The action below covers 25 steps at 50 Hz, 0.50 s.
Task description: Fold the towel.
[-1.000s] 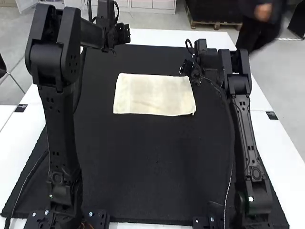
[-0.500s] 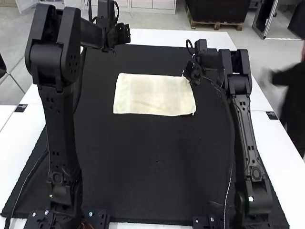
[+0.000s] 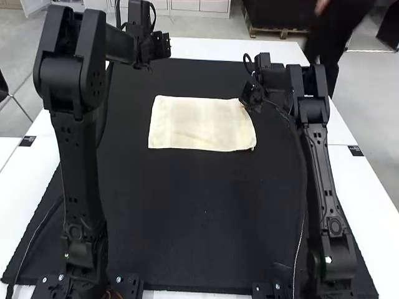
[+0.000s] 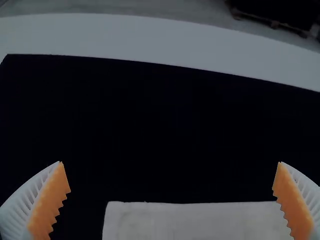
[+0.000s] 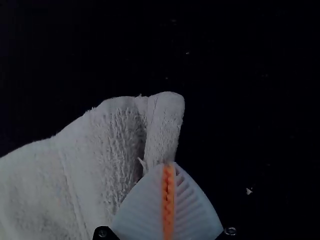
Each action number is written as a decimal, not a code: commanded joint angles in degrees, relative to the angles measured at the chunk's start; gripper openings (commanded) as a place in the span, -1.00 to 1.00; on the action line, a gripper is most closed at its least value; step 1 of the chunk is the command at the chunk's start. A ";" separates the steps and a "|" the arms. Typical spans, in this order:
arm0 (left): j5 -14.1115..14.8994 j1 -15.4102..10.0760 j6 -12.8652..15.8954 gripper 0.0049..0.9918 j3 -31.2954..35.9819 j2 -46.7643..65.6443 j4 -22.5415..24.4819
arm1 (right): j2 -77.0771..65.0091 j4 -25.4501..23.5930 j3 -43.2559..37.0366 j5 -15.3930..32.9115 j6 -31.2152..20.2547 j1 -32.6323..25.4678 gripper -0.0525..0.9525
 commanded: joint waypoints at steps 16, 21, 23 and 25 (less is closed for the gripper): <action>3.47 1.46 -3.40 0.94 7.72 8.42 -3.42 | -2.08 -2.44 -0.13 -1.64 0.68 0.60 -0.92; 3.56 1.81 -3.40 0.94 11.06 10.96 -4.91 | -3.31 -2.61 -0.30 -2.17 0.77 0.60 -0.92; 4.17 1.72 -3.40 0.94 12.37 12.02 -5.70 | -3.75 -2.70 -0.48 -2.43 1.12 0.60 -0.92; 4.61 1.72 -3.48 0.94 13.52 12.99 -6.49 | -4.19 -2.70 -0.57 -2.61 1.12 0.60 -0.92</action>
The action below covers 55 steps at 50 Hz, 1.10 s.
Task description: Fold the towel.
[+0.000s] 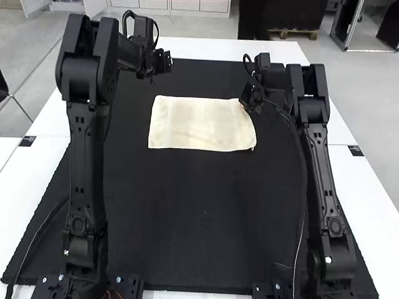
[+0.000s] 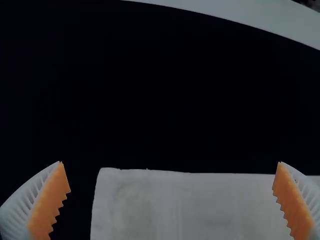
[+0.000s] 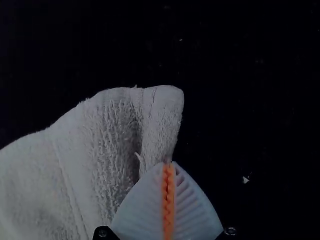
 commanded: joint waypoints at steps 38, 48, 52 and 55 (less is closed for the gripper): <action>2.52 3.93 -3.56 0.93 16.82 15.51 -10.02 | -9.14 -1.02 -2.92 -3.23 1.87 0.49 -0.92; 2.52 3.57 -3.48 0.93 19.10 18.41 -10.46 | -9.66 -0.93 -2.65 -3.49 2.48 0.58 -0.92; 2.52 3.05 -3.39 0.93 20.07 19.64 -10.54 | -9.84 -0.93 -2.57 -3.49 2.57 0.58 -0.92; 2.61 2.61 -3.39 0.93 21.21 20.78 -10.90 | -9.93 -0.93 -2.57 -3.49 2.57 0.49 -0.92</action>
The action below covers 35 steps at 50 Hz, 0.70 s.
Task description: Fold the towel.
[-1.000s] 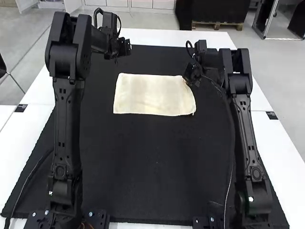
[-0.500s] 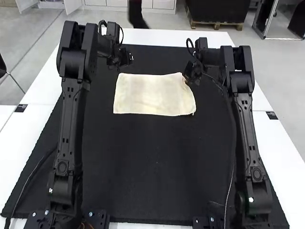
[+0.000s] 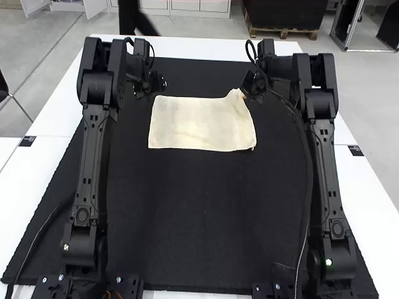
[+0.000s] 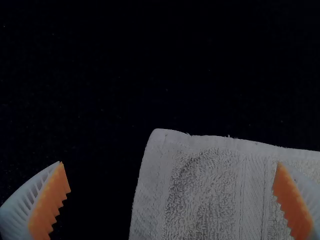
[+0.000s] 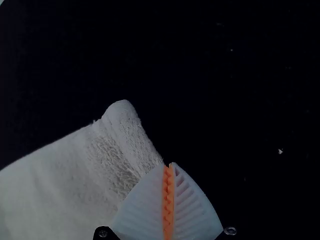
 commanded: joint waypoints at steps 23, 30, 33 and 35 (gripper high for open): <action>-0.02 -3.46 -0.53 0.93 10.21 5.86 -4.36 | -3.40 0.12 0.63 -1.17 0.93 0.30 -0.92; -0.19 -2.93 -0.61 0.93 10.21 5.86 -4.62 | -3.40 0.12 0.63 -1.35 1.11 0.30 -0.92; -0.19 -2.76 -0.61 0.93 10.21 5.77 -4.71 | -3.40 0.12 0.54 -1.44 1.11 0.30 -0.92; -0.28 -2.67 -0.61 0.93 10.12 5.86 -4.80 | -3.40 0.12 0.54 -1.44 1.11 0.30 -0.92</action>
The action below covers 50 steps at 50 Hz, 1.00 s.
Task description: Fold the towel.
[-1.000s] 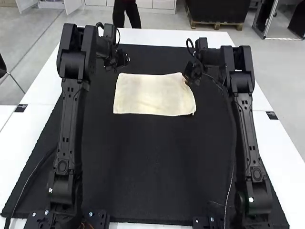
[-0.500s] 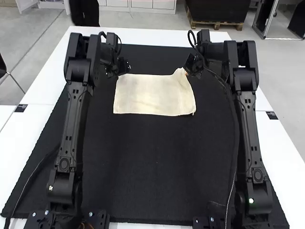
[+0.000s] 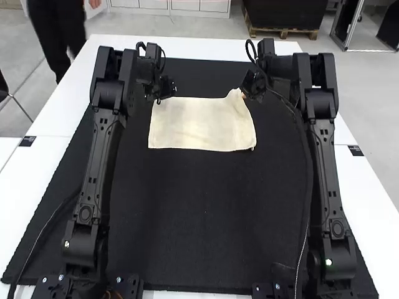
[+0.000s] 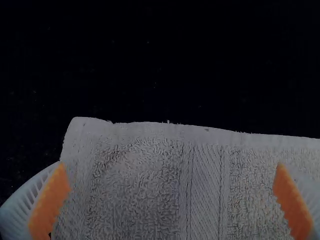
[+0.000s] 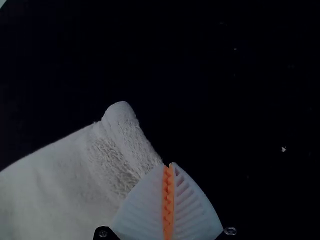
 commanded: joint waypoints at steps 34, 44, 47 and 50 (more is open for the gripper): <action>-3.47 0.59 0.20 0.93 1.77 1.60 -0.54 | -3.22 0.32 0.54 -1.16 0.78 0.47 -0.92; -3.55 0.68 0.29 0.93 1.77 2.74 -0.89 | -3.13 0.32 0.63 -1.24 0.87 0.47 -0.92; -3.55 0.59 0.29 0.93 1.77 2.92 -0.98 | -3.13 0.32 0.63 -1.24 0.87 0.39 -0.92; -3.55 0.41 0.29 0.93 1.77 3.10 -1.07 | -3.13 0.32 0.63 -1.24 0.87 0.47 -0.92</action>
